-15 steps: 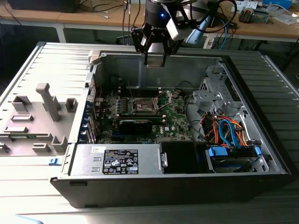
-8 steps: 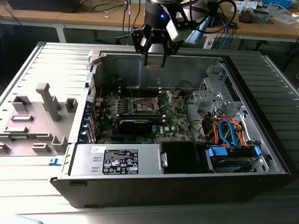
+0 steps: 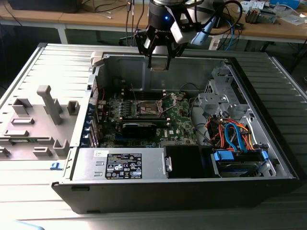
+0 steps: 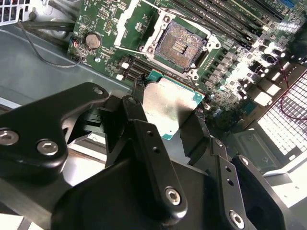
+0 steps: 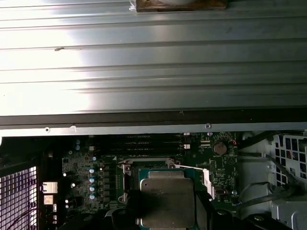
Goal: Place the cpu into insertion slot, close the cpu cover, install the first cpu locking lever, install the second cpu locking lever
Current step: 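Place the cpu into insertion slot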
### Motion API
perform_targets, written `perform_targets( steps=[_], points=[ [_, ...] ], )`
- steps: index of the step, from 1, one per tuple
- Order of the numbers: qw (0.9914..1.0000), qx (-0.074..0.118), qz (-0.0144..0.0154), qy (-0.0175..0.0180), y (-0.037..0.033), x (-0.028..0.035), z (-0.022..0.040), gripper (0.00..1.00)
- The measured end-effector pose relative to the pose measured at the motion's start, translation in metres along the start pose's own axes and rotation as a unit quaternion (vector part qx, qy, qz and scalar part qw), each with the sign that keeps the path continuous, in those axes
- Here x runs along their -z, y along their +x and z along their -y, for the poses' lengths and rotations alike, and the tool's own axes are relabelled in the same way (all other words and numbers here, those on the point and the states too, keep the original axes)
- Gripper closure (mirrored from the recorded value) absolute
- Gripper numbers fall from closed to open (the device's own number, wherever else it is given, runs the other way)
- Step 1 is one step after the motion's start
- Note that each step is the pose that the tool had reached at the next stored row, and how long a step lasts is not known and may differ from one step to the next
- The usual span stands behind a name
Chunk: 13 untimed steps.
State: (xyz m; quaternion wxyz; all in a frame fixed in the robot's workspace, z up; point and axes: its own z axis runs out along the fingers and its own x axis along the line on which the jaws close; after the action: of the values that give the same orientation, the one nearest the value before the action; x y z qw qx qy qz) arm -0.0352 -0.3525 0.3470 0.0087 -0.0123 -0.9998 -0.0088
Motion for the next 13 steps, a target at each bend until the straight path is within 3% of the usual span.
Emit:
perform_targets(
  steps=[13],
  points=[
    [1.0, 0.0, 0.0, 0.0, -0.0001, -0.0031, 0.0, 0.45]
  ],
)
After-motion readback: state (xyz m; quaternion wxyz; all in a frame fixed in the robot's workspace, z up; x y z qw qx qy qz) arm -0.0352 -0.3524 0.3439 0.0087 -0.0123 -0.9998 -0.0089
